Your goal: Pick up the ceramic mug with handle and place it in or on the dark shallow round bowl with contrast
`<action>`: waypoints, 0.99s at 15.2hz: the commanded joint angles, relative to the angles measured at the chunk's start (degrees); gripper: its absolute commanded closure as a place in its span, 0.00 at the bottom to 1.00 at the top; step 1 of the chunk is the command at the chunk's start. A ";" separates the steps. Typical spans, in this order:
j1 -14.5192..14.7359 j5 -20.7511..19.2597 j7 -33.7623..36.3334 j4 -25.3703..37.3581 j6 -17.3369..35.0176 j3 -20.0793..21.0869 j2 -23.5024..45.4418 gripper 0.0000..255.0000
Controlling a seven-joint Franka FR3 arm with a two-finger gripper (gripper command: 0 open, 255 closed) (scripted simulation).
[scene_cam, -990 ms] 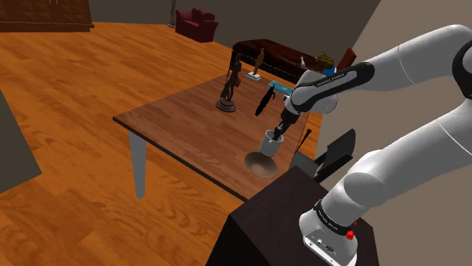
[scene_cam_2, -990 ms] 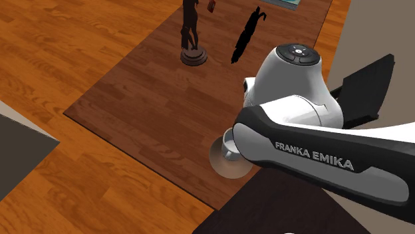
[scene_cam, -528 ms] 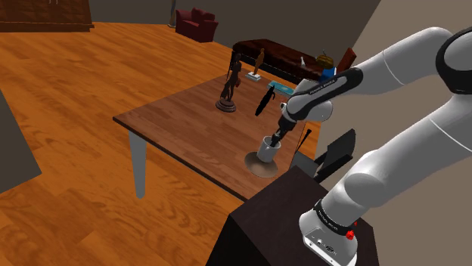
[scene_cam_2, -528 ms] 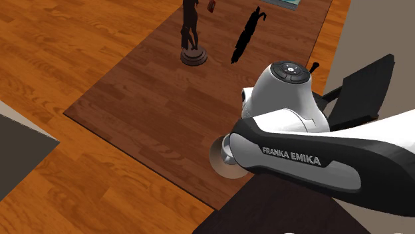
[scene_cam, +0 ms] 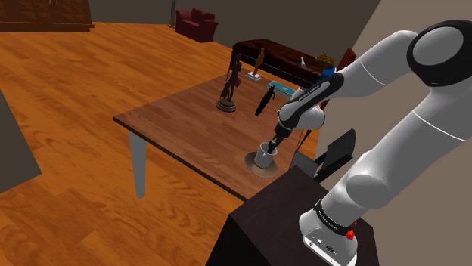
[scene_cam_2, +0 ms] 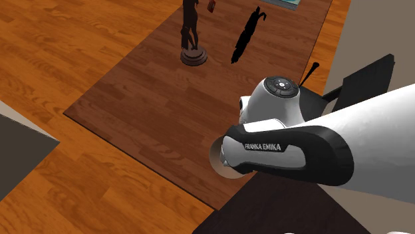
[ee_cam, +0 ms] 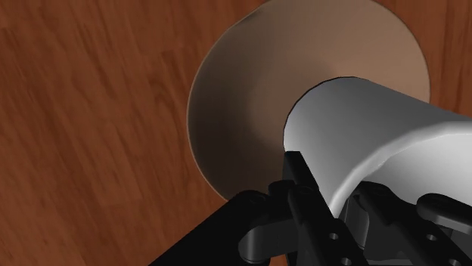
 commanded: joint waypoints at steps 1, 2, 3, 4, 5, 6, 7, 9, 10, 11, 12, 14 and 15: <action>0.77 2.82 -1.96 0.11 1.88 0.02 2.15 1.00; 1.05 4.40 -3.15 0.22 2.72 0.10 3.23 1.00; 1.00 4.40 -3.15 0.22 2.72 0.16 3.23 1.00; 0.98 4.39 -3.14 0.21 2.73 0.17 3.23 1.00; 0.98 4.40 -3.15 0.22 2.72 0.18 3.23 1.00; 0.98 4.40 -3.15 0.22 2.72 0.18 3.23 1.00; 0.98 4.40 -3.15 0.22 2.72 0.18 3.23 1.00; 0.98 4.40 -3.15 0.22 2.72 0.18 3.23 1.00; 0.98 4.41 -3.15 0.22 2.72 0.18 3.23 0.00; 0.98 4.41 -3.15 0.22 2.73 0.18 3.23 0.00; 0.98 4.41 -3.15 0.22 2.73 0.18 3.23 0.00; 0.98 4.41 -3.15 0.22 2.73 0.18 3.23 0.00; 0.98 4.41 -3.15 0.22 2.73 0.18 3.23 0.00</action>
